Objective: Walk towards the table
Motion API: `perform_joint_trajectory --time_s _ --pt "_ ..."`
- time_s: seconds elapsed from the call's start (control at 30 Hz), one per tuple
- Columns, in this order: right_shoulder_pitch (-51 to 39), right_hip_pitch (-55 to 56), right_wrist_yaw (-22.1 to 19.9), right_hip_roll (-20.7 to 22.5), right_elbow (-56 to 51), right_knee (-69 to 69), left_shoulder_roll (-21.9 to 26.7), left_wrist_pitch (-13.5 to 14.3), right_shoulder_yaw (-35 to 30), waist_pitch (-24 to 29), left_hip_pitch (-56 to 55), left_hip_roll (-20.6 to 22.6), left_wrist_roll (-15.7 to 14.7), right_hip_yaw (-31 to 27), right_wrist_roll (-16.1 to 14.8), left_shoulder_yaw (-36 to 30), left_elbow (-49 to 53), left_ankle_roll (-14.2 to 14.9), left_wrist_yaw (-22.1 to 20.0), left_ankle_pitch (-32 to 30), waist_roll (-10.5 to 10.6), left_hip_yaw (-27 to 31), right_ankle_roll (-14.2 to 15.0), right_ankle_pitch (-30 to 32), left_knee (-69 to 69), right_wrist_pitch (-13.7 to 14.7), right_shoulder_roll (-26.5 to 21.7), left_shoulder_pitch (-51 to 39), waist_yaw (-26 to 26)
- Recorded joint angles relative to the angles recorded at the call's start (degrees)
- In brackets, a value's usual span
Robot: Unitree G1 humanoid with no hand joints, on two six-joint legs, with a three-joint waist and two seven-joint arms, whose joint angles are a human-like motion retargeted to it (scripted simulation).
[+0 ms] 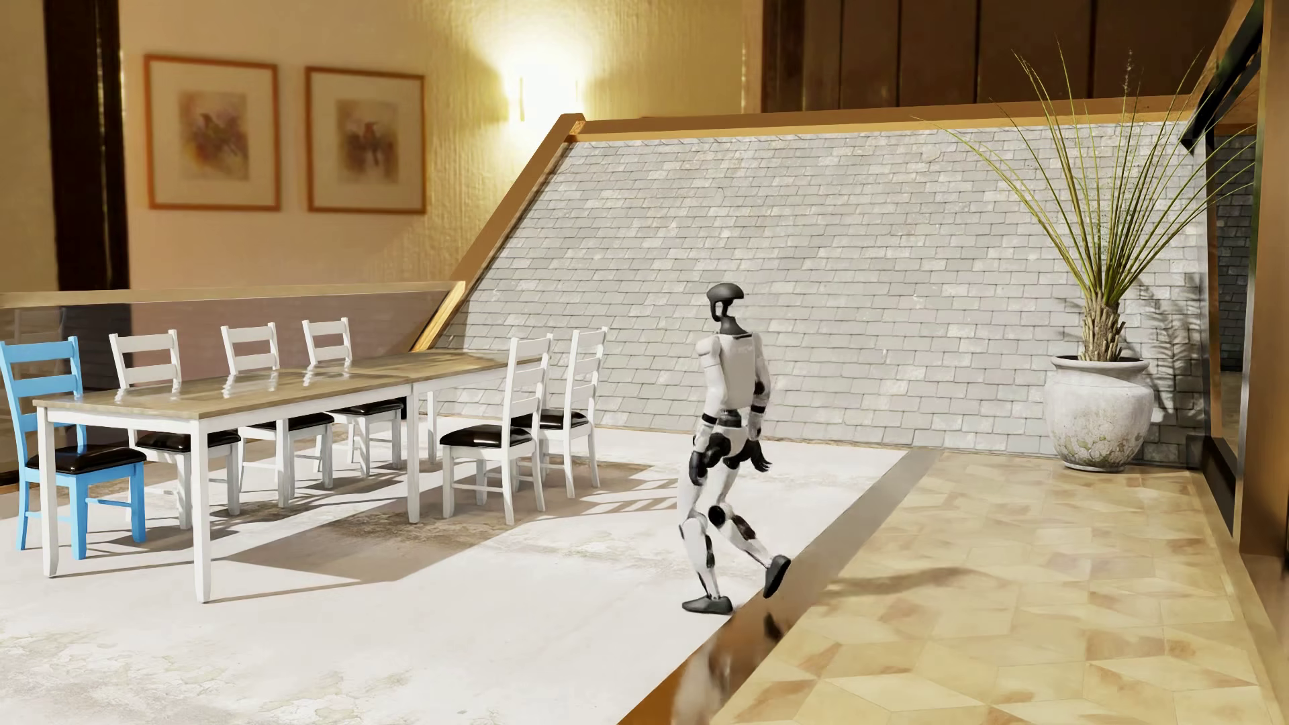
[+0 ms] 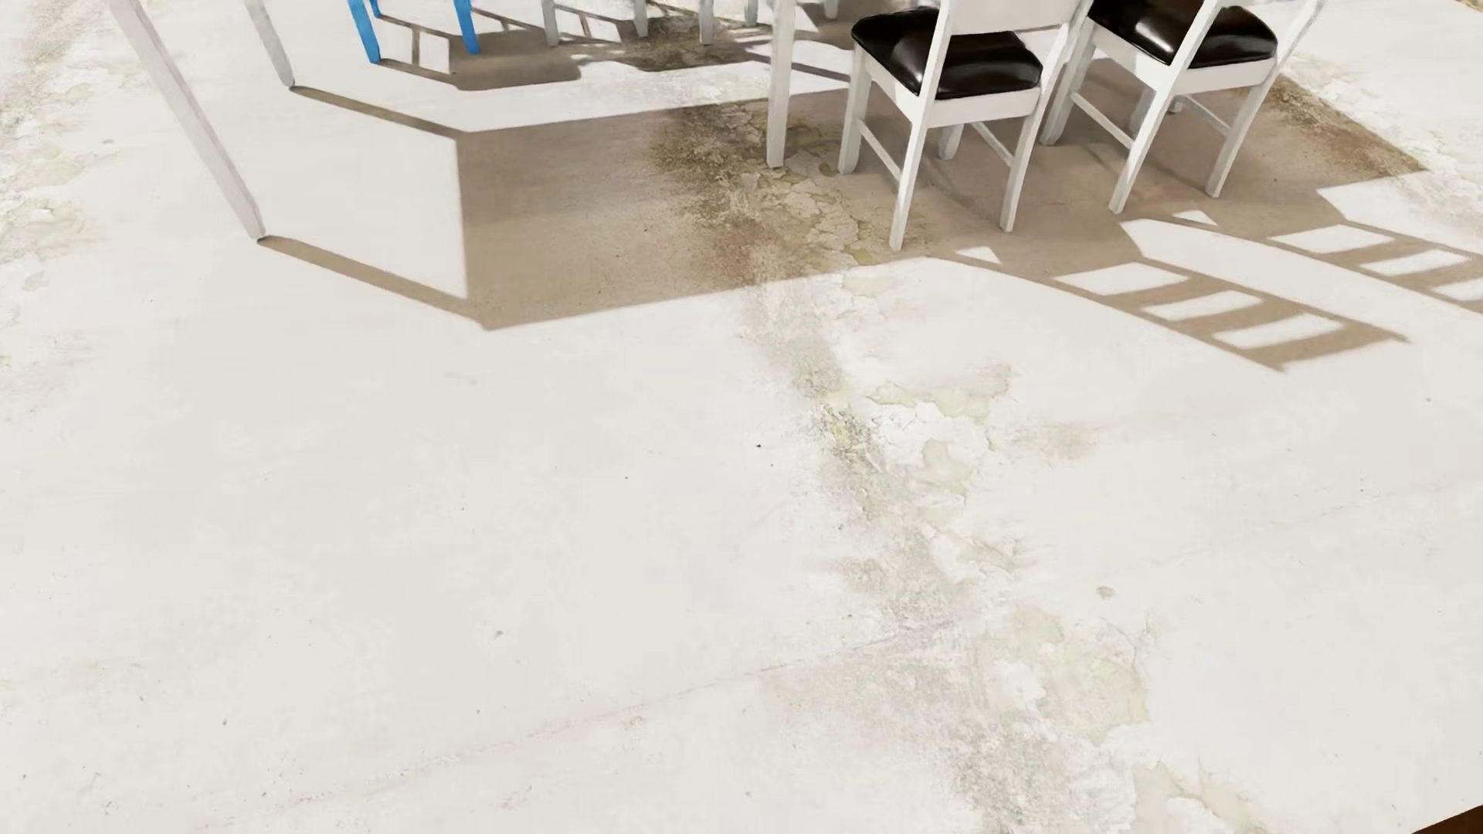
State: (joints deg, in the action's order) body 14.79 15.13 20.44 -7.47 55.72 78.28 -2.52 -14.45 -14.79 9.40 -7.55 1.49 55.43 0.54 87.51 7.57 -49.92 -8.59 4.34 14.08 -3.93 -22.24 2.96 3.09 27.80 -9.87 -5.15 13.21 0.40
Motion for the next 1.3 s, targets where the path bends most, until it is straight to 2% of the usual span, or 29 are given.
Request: perform_joint_trajectory --time_s 0.03,0.1,0.13,0.17,0.2,0.27,0.3,0.33,0.37,0.43,0.47,0.53,0.57,0.6,0.67,0.73,0.77,0.8,0.83,0.9,0.97,1.07,1.1,1.13,1.17,1.2,1.23,1.27,1.3 --pt "5.16 4.26 -2.17 -0.61 -2.47 -1.89 0.51 0.52 5.59 -0.14 2.52 1.55 1.74 -0.04 -3.35 -1.59 -0.37 0.44 -0.01 1.06 -0.19 2.09 -0.74 -0.41 -1.52 0.82 1.86 -2.3 -0.96" --pt "13.0 10.16 -3.72 -4.69 -6.08 -13.51 1.58 2.29 18.84 -0.43 7.4 3.92 3.33 3.4 -12.92 -4.08 0.4 1.39 -0.14 3.3 -0.46 6.67 -3.35 -2.19 -4.21 -2.0 7.43 -6.85 -3.08" --pt "14.77 11.23 -3.54 -7.03 -7.12 -23.47 1.99 3.16 22.0 -0.58 9.82 4.88 3.09 7.19 -14.8 -4.79 1.36 1.81 -0.54 4.37 -0.63 8.79 -4.92 -2.32 -5.55 -3.32 9.2 -9.02 -4.07" --pt "15.25 11.17 -3.58 -7.88 -7.62 -36.09 2.3 4.1 21.92 -0.74 12.24 5.72 2.27 11.15 -13.3 -5.25 2.64 2.17 -1.17 5.3 -0.82 10.58 -5.45 -1.34 -7.11 -3.63 9.44 -10.97 -4.88" --pt "14.68 10.65 -3.41 -6.16 -7.64 -50.09 2.6 5.08 19.78 -0.91 14.69 6.33 1.1 12.81 -9.32 -5.59 4.17 2.47 -2.0 6.01 -0.89 12.03 -4.04 0.64 -8.96 -2.93 8.53 -12.55 -5.47" --pt "11.57 11.72 -1.93 1.31 -7.89 -69.6 3.0 6.95 15.91 -1.16 19.47 6.85 -1.9 5.27 -0.44 -5.99 7.31 3.02 -4.15 7.14 -0.46 13.35 3.66 0.34 -11.74 -0.67 5.32 -14.12 -5.94" --pt "9.47 12.83 -1.81 4.13 -8.6 -71.35 3.22 7.5 16.12 -1.22 21.66 6.83 -3.55 2.81 1.97 -5.9 8.78 3.37 -5.15 7.84 -0.18 12.75 6.36 -1.13 -11.82 -0.25 4.07 -13.89 -5.66" --pt "7.08 13.86 -2.68 5.83 -9.77 -68.37 3.49 7.68 17.81 -1.25 23.6 6.69 -5.12 4.16 2.49 -5.66 10.06 3.67 -5.87 7.87 0.09 11.51 3.29 0.31 -11.26 -0.72 3.48 -13.06 -5.22" --pt "4.88 14.51 -4.95 7.32 -11.7 -63.9 3.74 7.47 20.69 -1.27 25.24 6.26 -6.26 4.5 1.14 -5.67 10.83 3.99 -6.12 6.59 0.54 10.6 -2.59 3.74 -9.76 -1.91 3.71 -12.02 -5.08" --pt "2.23 13.56 -12.55 8.78 -17.56 -56.22 4.43 5.71 28.0 -1.29 26.35 3.86 -6.52 4.43 -6.76 -7.03 10.1 4.8 -5.07 -0.36 2.05 10.92 -7.83 7.92 -2.17 -4.46 6.51 -10.15 -5.55" --pt "1.0 12.8 -16.64 8.87 -20.08 -52.23 4.81 4.14 31.25 -1.21 24.57 1.77 -5.87 5.85 -12.61 -7.92 8.79 6.01 -3.87 -5.72 3.09 11.67 -9.59 5.18 5.48 -5.36 8.31 -9.46 -5.87" --pt "-3.21 9.0 -21.2 9.26 -20.57 -47.89 5.56 0.55 34.94 -1.09 16.54 -3.58 -3.28 8.44 -23.47 -9.92 6.52 9.8 -0.63 -15.83 5.21 13.15 -9.85 -1.65 26.27 -7.19 10.24 -7.97 -5.96" --pt "-5.59 6.16 -21.12 9.77 -18.6 -47.89 5.91 -0.31 35.24 -1.11 11.5 -6.67 -2.04 9.37 -26.01 -10.53 6.08 9.2 0.86 -17.78 6.09 13.44 -9.73 -4.0 35.16 -8.36 9.85 -7.11 -5.56" --pt "-8.52 2.97 -19.76 10.42 -15.91 -48.8 5.95 -0.27 33.95 -1.16 6.45 -9.64 -1.43 9.95 -25.77 -10.45 6.36 8.02 1.69 -15.45 6.84 13.51 -9.56 -5.82 41.62 -10.31 8.96 -6.03 -4.87" --pt "-14.47 -3.86 -16.18 12.05 -10.54 -52.37 5.59 0.95 26.75 -1.33 -3.01 -14.37 -2.97 9.99 -19.61 -7.83 8.59 5.82 1.28 -13.23 7.83 13.24 -9.22 -8.29 46.82 -12.07 6.63 -3.37 -2.85" --pt "-19.52 -9.64 -13.35 13.75 -8.12 -55.34 4.94 2.03 15.95 -1.63 -10.51 -16.31 -7.04 8.68 -10.38 -3.01 11.7 5.09 -0.78 -12.48 8.22 12.07 -8.96 -10.6 41.42 -7.84 3.93 -0.38 -0.56" --pt "-21.76 -11.91 -13.01 14.45 -8.69 -56.13 4.5 2.19 11.27 -1.82 -13.22 -16.13 -9.04 7.74 -6.57 -0.58 12.93 5.43 -1.96 -11.87 8.24 11.49 -8.88 -12.02 34.79 -4.77 2.73 0.86 0.42" --pt "-23.75 -13.96 -13.33 15.04 -9.93 -56.79 3.92 1.94 7.95 -2.02 -14.86 -15.41 -10.63 6.75 -4.34 1.62 13.77 6.14 -3.33 -12.07 8.2 11.06 -8.8 -13.52 25.23 -2.2 2.13 1.99 1.19" --pt "-25.27 -16.08 -14.08 15.58 -11.58 -57.81 3.24 1.33 6.22 -2.28 -15.24 -14.2 -11.76 5.8 -4.04 3.47 13.97 7.05 -4.9 -13.05 8.1 11.07 -8.67 -14.91 12.69 -0.56 2.24 2.9 1.7" --pt "-26.28 -21.18 -15.3 16.6 -15.13 -61.42 2.1 -0.57 5.64 -2.85 -13.9 -11.43 -12.53 4.1 -7.52 5.51 11.93 10.27 -6.34 -15.03 7.79 12.56 -8.31 -17.12 -14.16 1.05 3.66 3.94 1.95" --pt "-24.78 -25.32 -15.95 17.15 -18.69 -61.63 2.02 -2.75 6.52 -2.65 -16.39 -11.33 -9.93 4.04 -11.7 4.23 7.7 14.43 -3.73 -12.19 7.54 8.92 -7.85 -20.35 -19.5 1.54 4.8 3.59 1.23" --pt "-19.65 -30.58 -16.61 15.65 -18.35 -56.37 1.81 -1.75 8.45 -1.78 -17.13 -11.08 -2.38 4.29 -14.35 -0.09 4.53 5.18 2.46 -18.39 6.69 8.3 -6.83 -20.65 -7.07 -0.51 5.8 3.77 1.23" --pt "-18.5 -31.73 -15.57 14.4 -15.5 -53.12 0.64 -0.75 8.53 -1.69 -15.61 -11.1 -1.79 3.97 -13.73 0.81 5.75 3.15 2.62 -19.24 6.24 7.66 -6.41 -17.7 -4.14 -2.14 5.71 5.0 1.51" --pt "-17.47 -31.25 -13.78 12.67 -11.92 -47.63 -1.13 0.11 8.82 -1.5 -14.29 -11.03 -2.83 3.83 -12.6 3.05 7.04 2.52 1.34 -16.66 5.6 6.55 -6.06 -13.5 -1.0 -4.08 5.28 6.16 1.79" --pt "-16.28 -28.73 -11.62 10.43 -8.08 -38.98 -3.14 0.74 9.31 -1.12 -12.86 -10.49 -5.11 4.07 -10.92 5.91 7.77 2.64 -0.89 -13.49 4.72 5.5 -5.18 -8.55 1.63 -6.55 4.69 6.82 2.07" --pt "-14.96 -24.24 -9.53 7.67 -4.61 -28.18 -4.78 0.84 9.46 -0.69 -11.22 -9.65 -7.45 4.56 -8.74 8.31 7.88 2.92 -2.99 -10.94 3.69 4.25 -2.49 -3.81 2.99 -8.8 4.01 6.73 2.25" --pt "-13.56 -18.72 -7.87 4.8 -2.17 -17.69 -5.45 0.72 8.73 -0.28 -9.51 -8.76 -8.68 4.83 -6.06 9.32 7.63 3.21 -4.12 -9.02 2.57 3.06 0.65 0.47 3.38 -9.54 3.11 5.99 2.16" --pt "-11.69 -13.28 -7.43 2.55 -1.32 -9.66 -4.97 0.65 7.73 0.08 -7.65 -7.78 -8.2 4.87 -3.31 8.71 7.17 3.55 -4.26 -7.52 1.45 2.44 1.37 2.36 3.2 -8.76 2.02 4.81 1.74" --pt "-9.07 -8.23 -8.49 1.24 -2.36 -4.58 -3.68 0.78 8.13 0.39 -5.72 -6.77 -6.6 4.98 -1.93 7.25 6.74 3.93 -3.78 -6.36 0.48 2.56 0.65 0.48 2.56 -7.66 1.32 3.22 1.09"
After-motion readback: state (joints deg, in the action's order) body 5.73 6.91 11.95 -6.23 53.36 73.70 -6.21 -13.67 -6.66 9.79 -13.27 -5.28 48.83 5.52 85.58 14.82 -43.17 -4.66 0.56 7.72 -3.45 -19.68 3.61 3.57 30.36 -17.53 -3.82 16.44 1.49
